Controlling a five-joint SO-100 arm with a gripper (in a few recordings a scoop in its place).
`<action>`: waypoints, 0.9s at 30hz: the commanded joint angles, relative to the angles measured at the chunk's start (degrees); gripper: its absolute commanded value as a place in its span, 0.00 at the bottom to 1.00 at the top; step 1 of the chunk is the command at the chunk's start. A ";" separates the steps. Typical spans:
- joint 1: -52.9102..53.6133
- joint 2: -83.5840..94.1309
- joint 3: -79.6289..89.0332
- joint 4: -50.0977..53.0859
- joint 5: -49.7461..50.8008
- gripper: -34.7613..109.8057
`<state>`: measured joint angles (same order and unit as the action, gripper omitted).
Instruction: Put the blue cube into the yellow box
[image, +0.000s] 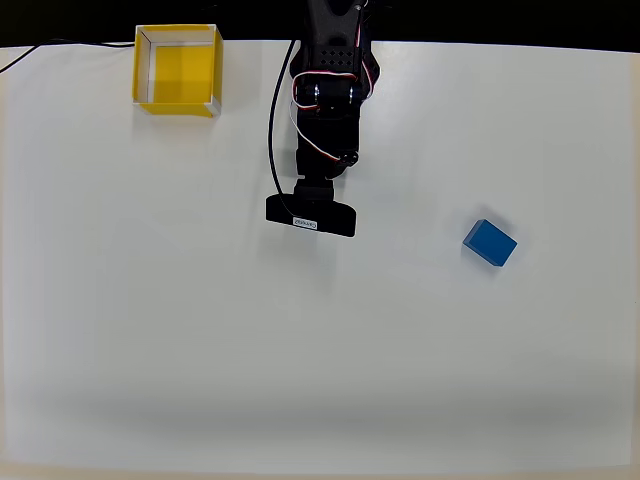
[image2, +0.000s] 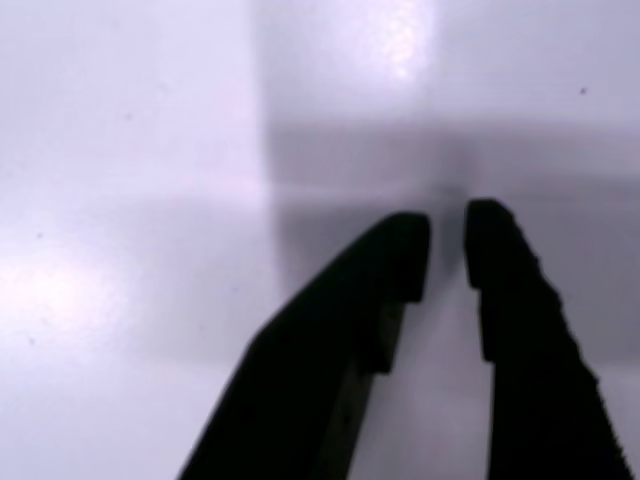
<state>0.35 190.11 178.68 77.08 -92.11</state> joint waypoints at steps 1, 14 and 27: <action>-0.70 1.49 1.49 0.62 1.41 0.24; -0.97 1.14 1.41 -2.20 -2.55 0.24; -6.94 -41.57 -34.63 -22.32 2.99 0.40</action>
<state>-3.25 158.91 161.54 57.13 -90.88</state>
